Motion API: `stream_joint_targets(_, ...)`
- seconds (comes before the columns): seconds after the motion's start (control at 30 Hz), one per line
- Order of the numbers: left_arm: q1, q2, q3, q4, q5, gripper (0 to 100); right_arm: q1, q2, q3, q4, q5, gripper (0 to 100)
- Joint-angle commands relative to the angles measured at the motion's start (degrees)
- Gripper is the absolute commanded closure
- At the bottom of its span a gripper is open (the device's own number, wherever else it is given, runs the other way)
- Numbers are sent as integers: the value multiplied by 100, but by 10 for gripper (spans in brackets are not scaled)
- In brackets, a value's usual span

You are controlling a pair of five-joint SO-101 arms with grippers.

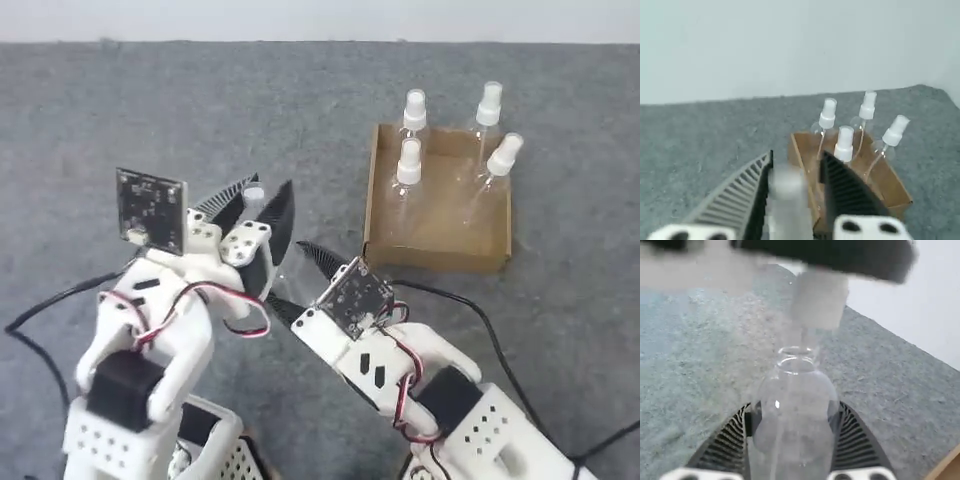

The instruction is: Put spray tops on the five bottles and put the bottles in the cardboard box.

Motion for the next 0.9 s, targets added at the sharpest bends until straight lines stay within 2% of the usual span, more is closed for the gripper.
stream_joint_targets(0.0,18,-62,-875,334,-352,805,-4,-198,-158,31,88,993)
stream_joint_targets(0.17,-79,-97,-1262,598,-440,804,40,-198,-176,31,35,993)
stream_joint_targets(0.3,-958,-352,-1182,1046,-527,805,549,-127,-404,22,18,993)
stream_joint_targets(0.4,-1345,-888,-629,1196,-976,805,875,31,-818,31,-255,993)
stream_joint_targets(0.5,-1371,-1591,163,1064,-1222,805,989,593,-1354,40,-492,993)
stream_joint_targets(0.7,-1327,-2567,1833,932,-1248,800,998,1930,-2611,40,-536,993)
stream_joint_targets(0.87,-712,-3130,2536,730,-1248,728,963,2677,-3323,40,-545,993)
